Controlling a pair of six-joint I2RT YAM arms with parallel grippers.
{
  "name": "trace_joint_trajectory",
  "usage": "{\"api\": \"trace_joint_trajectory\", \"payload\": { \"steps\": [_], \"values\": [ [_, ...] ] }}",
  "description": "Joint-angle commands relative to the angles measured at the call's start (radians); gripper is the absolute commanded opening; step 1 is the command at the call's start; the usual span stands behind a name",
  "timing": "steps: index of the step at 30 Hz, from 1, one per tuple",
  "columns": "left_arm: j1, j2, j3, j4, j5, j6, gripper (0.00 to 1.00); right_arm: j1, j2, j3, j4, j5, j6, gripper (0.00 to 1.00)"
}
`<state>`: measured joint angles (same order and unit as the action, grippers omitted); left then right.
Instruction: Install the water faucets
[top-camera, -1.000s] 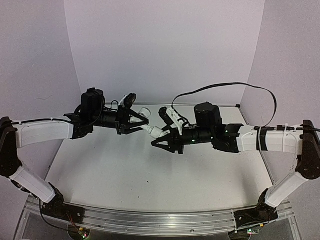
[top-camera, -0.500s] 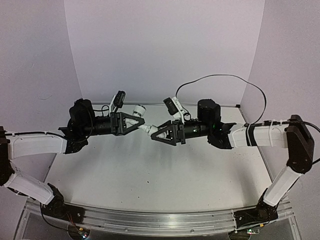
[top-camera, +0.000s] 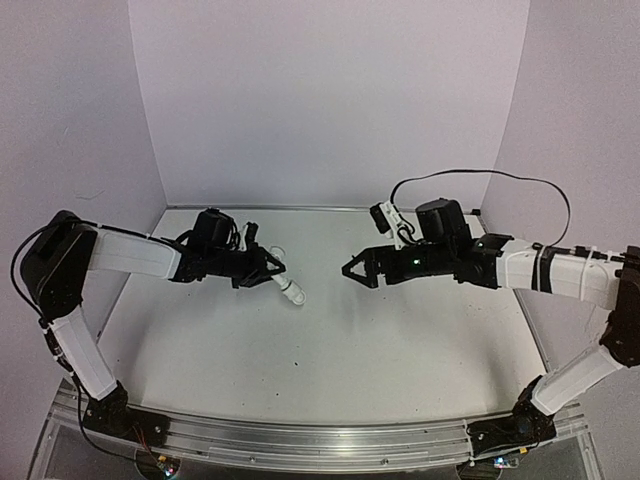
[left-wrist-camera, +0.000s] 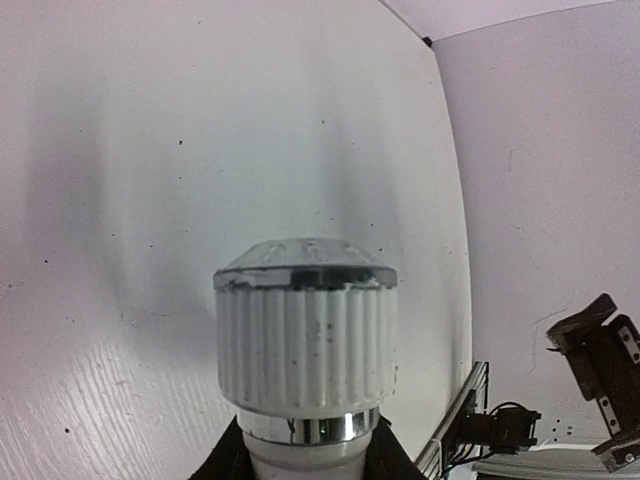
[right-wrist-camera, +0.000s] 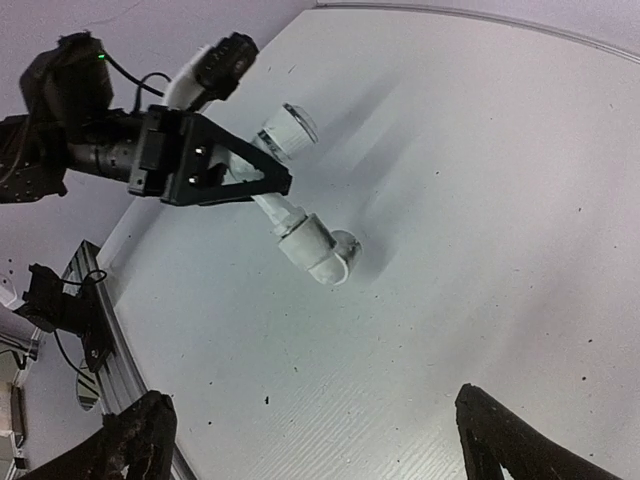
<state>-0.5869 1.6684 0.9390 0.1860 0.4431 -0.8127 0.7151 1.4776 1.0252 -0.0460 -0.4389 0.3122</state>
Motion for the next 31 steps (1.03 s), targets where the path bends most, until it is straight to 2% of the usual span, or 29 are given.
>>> {"api": "trace_joint_trajectory", "payload": {
  "steps": [1, 2, 5, 6, 9, 11, 14, 16, 21, 28, 31],
  "values": [
    [0.055, 0.074, 0.106, -0.009, 0.116, -0.005, 0.43, 0.006, -0.076, -0.034, -0.041, 0.079, -0.04, 0.98],
    [0.06, 0.047, 0.094, -0.021, 0.072, 0.017, 0.62, 0.006, -0.094, -0.044, -0.044, 0.095, -0.043, 0.98],
    [0.061, -0.056, 0.065, -0.097, -0.106, 0.097, 0.95, 0.006, -0.156, -0.069, -0.057, 0.149, -0.057, 0.98],
    [0.061, -0.078, 0.07, -0.148, -0.154, 0.131, 0.99, 0.006, -0.184, -0.077, -0.058, 0.172, -0.062, 0.98],
    [0.061, -0.2, 0.111, -0.376, -0.471, 0.213, 1.0, 0.006, -0.27, -0.091, -0.075, 0.276, -0.073, 0.98],
    [0.061, -0.293, 0.114, -0.444, -0.629, 0.249, 1.0, 0.006, -0.337, -0.088, -0.099, 0.372, -0.088, 0.98],
    [0.06, -0.452, 0.096, -0.465, -0.764, 0.31, 0.99, 0.006, -0.435, -0.072, -0.125, 0.499, -0.114, 0.98],
    [0.058, -0.56, 0.091, -0.464, -0.777, 0.341, 0.99, 0.007, -0.511, -0.055, -0.147, 0.531, -0.142, 0.98],
    [0.059, -0.765, 0.127, -0.433, -0.712, 0.408, 0.99, 0.006, -0.654, -0.015, -0.156, 0.507, -0.167, 0.98],
    [0.059, -0.914, 0.16, -0.4, -0.649, 0.478, 0.99, 0.006, -0.748, 0.018, -0.159, 0.467, -0.164, 0.98],
    [0.059, -0.953, 0.155, -0.394, -0.653, 0.481, 0.99, 0.006, -0.773, -0.024, -0.127, 0.516, -0.158, 0.98]
  ]
}}
